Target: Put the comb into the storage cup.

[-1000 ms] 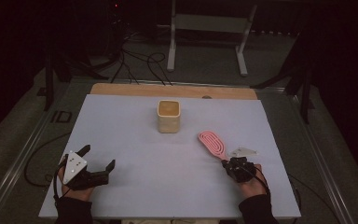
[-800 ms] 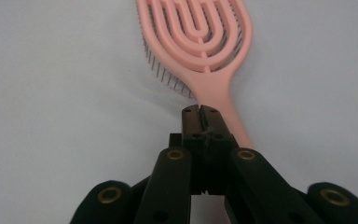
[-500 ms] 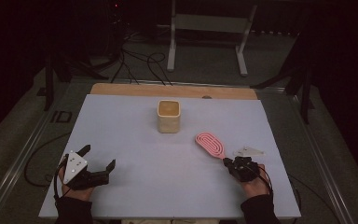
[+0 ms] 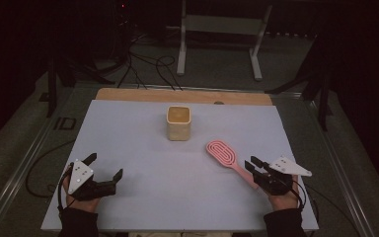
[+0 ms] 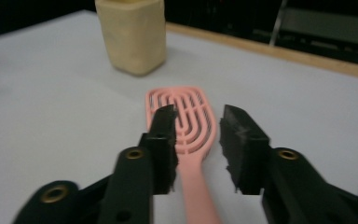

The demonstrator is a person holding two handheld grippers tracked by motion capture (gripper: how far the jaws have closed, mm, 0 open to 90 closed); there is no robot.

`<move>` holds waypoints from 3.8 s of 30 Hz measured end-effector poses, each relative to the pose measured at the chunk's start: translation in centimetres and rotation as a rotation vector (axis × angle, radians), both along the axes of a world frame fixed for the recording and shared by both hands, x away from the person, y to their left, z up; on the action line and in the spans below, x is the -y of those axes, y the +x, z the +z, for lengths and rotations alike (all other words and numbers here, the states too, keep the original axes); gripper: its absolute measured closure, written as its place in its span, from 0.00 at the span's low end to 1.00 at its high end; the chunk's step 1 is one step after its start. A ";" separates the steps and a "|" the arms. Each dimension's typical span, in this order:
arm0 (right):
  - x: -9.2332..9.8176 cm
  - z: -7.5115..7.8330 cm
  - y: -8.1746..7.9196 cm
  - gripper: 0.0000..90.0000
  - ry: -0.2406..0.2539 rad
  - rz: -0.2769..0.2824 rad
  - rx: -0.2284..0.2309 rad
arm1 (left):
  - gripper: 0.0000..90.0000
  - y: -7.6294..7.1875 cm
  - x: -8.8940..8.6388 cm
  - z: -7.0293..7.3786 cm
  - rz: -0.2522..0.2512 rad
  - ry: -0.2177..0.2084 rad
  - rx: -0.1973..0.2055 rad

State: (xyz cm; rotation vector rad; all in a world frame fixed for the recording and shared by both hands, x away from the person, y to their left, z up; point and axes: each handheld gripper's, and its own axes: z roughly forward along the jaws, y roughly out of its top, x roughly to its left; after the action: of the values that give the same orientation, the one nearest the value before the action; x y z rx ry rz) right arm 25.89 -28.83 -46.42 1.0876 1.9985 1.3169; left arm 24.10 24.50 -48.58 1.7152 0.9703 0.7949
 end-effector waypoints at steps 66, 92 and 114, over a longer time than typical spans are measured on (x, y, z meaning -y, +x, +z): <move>-1.9 3.2 4.3 0.10 -0.145 0.059 -0.293 | 0.00 0.5 0.5 -0.4 -0.050 -0.032 -0.027; -5.0 1.1 8.3 0.15 -0.418 0.153 -0.489 | 0.00 0.6 0.9 -0.6 -0.058 -0.009 -0.040; -5.7 -1.8 9.9 0.51 -0.538 0.163 -0.653 | 0.00 0.7 1.1 -0.7 -0.065 -0.001 -0.046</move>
State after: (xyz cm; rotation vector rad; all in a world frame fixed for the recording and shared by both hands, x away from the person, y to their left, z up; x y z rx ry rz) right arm 35.83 -23.09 -48.20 1.1861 2.7375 0.4290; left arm 24.78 23.41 -49.27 1.7618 0.9409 0.7152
